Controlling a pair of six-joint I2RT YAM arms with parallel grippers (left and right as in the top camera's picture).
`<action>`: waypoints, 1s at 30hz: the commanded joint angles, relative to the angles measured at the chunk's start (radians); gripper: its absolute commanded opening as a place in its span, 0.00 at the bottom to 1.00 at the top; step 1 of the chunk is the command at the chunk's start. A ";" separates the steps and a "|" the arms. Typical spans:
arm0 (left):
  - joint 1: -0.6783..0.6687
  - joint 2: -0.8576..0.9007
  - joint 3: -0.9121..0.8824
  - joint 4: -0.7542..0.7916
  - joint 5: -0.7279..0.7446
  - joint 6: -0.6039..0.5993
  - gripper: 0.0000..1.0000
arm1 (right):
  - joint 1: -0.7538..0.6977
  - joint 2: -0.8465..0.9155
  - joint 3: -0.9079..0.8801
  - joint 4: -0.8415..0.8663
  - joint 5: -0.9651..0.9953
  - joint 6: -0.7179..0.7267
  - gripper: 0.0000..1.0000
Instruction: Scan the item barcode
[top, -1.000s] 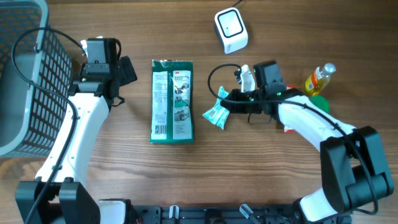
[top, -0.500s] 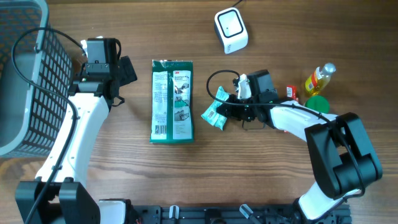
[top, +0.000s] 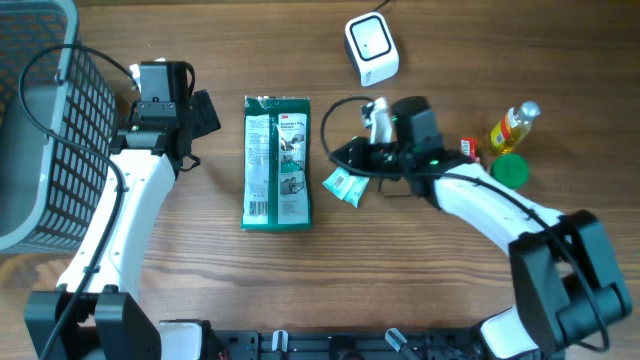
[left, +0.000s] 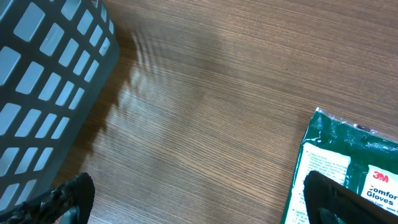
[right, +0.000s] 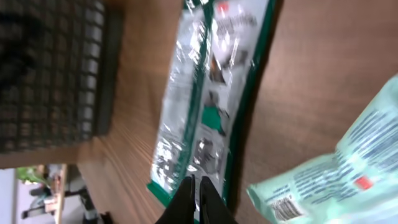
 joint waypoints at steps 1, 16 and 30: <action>0.005 -0.001 0.011 0.003 -0.009 0.009 1.00 | 0.047 0.094 -0.005 -0.013 0.114 0.005 0.05; 0.005 -0.001 0.011 0.003 -0.009 0.009 1.00 | 0.042 0.149 0.004 0.115 0.030 -0.003 0.04; 0.005 -0.001 0.011 0.003 -0.009 0.009 1.00 | -0.022 -0.032 0.004 0.016 0.189 -0.051 0.04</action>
